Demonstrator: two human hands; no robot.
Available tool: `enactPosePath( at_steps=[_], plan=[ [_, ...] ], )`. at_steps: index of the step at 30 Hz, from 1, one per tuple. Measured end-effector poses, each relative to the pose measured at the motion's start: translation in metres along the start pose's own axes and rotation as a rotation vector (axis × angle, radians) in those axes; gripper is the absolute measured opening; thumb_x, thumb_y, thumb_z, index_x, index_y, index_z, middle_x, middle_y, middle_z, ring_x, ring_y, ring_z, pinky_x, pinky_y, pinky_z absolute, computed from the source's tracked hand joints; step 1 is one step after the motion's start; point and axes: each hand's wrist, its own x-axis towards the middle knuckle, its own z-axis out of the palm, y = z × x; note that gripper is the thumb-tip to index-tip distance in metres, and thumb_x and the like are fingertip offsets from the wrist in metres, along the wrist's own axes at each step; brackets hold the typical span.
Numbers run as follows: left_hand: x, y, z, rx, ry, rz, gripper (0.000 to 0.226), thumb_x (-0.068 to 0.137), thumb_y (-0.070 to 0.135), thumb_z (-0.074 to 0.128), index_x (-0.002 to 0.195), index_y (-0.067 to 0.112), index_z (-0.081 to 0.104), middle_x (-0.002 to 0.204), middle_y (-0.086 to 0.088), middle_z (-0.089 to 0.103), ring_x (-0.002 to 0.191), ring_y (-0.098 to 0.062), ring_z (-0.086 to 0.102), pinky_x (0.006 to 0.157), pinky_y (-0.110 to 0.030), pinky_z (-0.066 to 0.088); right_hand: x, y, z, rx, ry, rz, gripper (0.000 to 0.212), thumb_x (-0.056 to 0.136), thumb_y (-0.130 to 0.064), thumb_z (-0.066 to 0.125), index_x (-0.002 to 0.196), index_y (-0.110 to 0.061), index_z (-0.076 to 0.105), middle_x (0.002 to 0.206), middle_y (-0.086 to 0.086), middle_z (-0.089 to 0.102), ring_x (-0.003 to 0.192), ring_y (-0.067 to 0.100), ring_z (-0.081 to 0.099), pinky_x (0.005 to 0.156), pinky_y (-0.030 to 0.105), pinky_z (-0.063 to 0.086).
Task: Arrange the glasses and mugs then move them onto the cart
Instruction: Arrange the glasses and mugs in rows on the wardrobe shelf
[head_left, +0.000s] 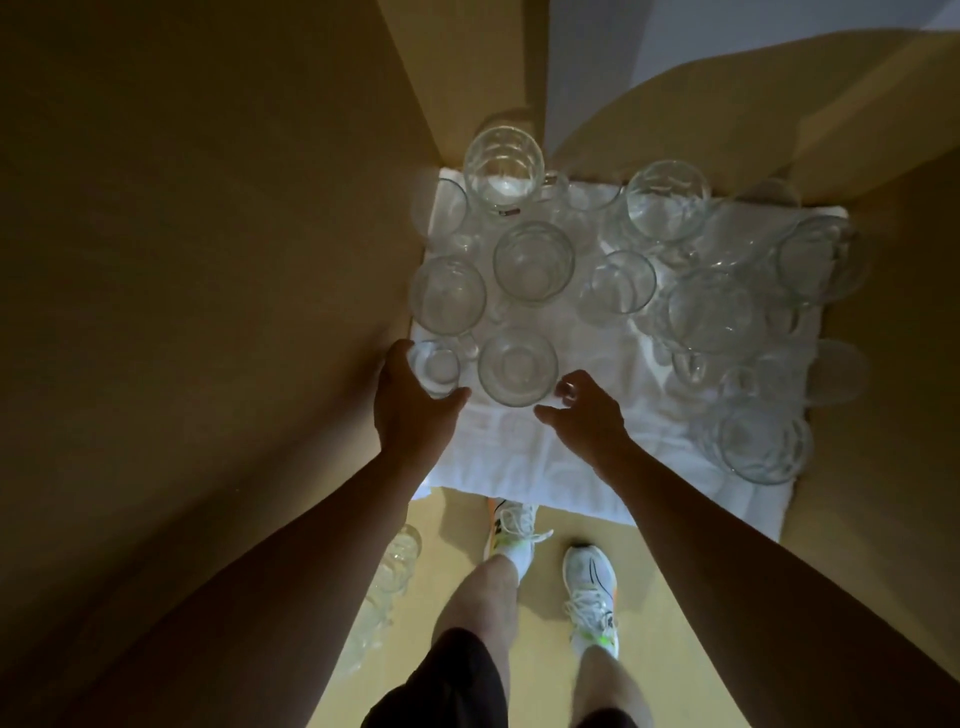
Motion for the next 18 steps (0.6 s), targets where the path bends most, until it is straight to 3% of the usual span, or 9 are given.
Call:
enactPosePath(
  at_steps=[4, 9, 13, 18],
  plan=[
    [-0.005, -0.003, -0.001, 0.018, 0.018, 0.017, 0.077, 0.068, 0.024, 0.091, 0.133, 0.015, 0.051, 0.126, -0.003, 0.061, 0.115, -0.023, 0.058, 0.087, -0.028, 0.043, -0.008, 0.006, 0.005, 0.008, -0.041, 0.056, 0.031, 0.089, -0.033, 0.071, 0.112, -0.014, 0.06, 0.108, 0.0, 0.063, 0.1, 0.02, 0.058, 0.083, 0.029, 0.041],
    [-0.026, -0.007, -0.006, 0.005, 0.019, 0.02, 0.072, 0.068, 0.027, 0.091, 0.128, 0.02, 0.052, 0.118, 0.003, 0.065, 0.106, -0.023, 0.062, 0.09, -0.036, 0.05, -0.017, 0.017, 0.008, 0.158, -0.104, 0.138, 0.021, 0.092, -0.028, 0.07, 0.095, -0.012, 0.057, 0.096, 0.008, 0.062, 0.095, 0.028, 0.064, 0.097, 0.048, 0.054],
    [-0.049, -0.006, -0.014, -0.019, 0.011, 0.046, 0.071, 0.067, 0.029, 0.092, 0.126, 0.022, 0.054, 0.112, 0.011, 0.06, 0.106, -0.021, 0.062, 0.091, -0.036, 0.05, -0.039, 0.023, -0.004, 0.338, -0.076, 0.249, 0.016, 0.088, -0.021, 0.075, 0.095, -0.012, 0.063, 0.083, 0.006, 0.06, 0.073, 0.019, 0.059, 0.087, 0.041, 0.06],
    [-0.081, 0.009, -0.035, -0.056, 0.011, 0.022, 0.08, 0.065, 0.04, 0.092, 0.132, 0.02, 0.053, 0.121, 0.001, 0.066, 0.11, -0.022, 0.063, 0.094, -0.031, 0.048, -0.082, 0.019, -0.024, 0.396, -0.044, 0.219, 0.015, 0.091, -0.02, 0.072, 0.093, -0.008, 0.062, 0.067, 0.004, 0.054, 0.058, 0.017, 0.054, 0.079, 0.036, 0.057]
  ],
)
